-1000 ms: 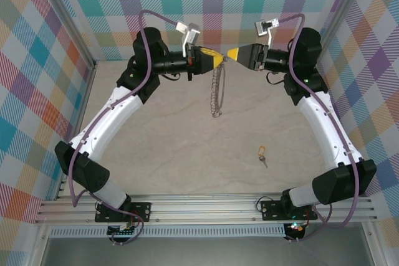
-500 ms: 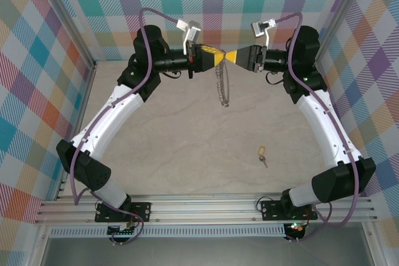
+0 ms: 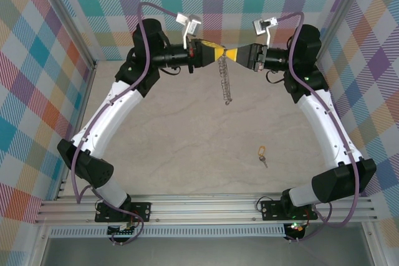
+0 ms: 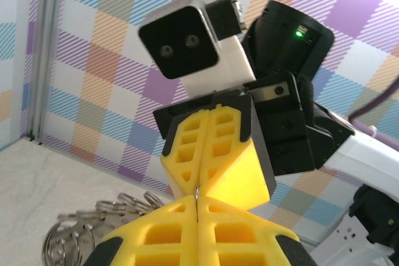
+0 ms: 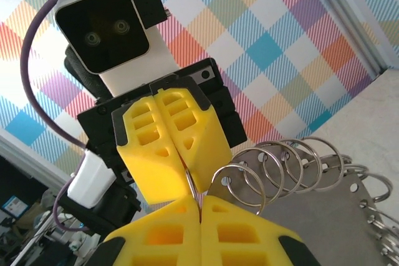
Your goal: Put the keys on the keyring
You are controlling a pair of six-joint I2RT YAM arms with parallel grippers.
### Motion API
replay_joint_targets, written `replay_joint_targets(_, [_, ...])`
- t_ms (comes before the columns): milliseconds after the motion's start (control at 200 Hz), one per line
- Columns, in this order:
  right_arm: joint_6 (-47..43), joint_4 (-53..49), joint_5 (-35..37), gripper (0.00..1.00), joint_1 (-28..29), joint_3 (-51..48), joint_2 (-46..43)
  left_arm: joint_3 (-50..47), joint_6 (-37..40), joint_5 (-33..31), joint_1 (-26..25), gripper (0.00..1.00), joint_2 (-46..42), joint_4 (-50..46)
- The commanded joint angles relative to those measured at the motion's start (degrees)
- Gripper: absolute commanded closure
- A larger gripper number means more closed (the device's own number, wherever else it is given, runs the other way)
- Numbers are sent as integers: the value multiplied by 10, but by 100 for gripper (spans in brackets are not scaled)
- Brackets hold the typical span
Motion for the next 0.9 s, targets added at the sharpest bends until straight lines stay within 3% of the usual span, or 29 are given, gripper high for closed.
replay_joint_targets(0, [-11,24,30,100,3,10,-5,69,-5,-40,-3,93,3,-91])
replay_joint_targets(75, [-5,42,40,100,3,4,-7,89,-25,-35,-2,81,10,-107])
replay_joint_targets(220, [19,90,60,100,3,-16,-16,62,-78,-41,-2,67,-4,-66])
replay_joint_targets(430, [51,131,97,100,3,-28,-32,-35,-151,-83,-1,52,-50,81])
replay_joint_targets(655, [113,212,154,100,4,-68,-53,-62,-215,-74,-2,49,-48,159])
replay_joint_targets(895, [163,270,167,100,4,-95,-58,-87,-254,-82,-4,50,-47,218])
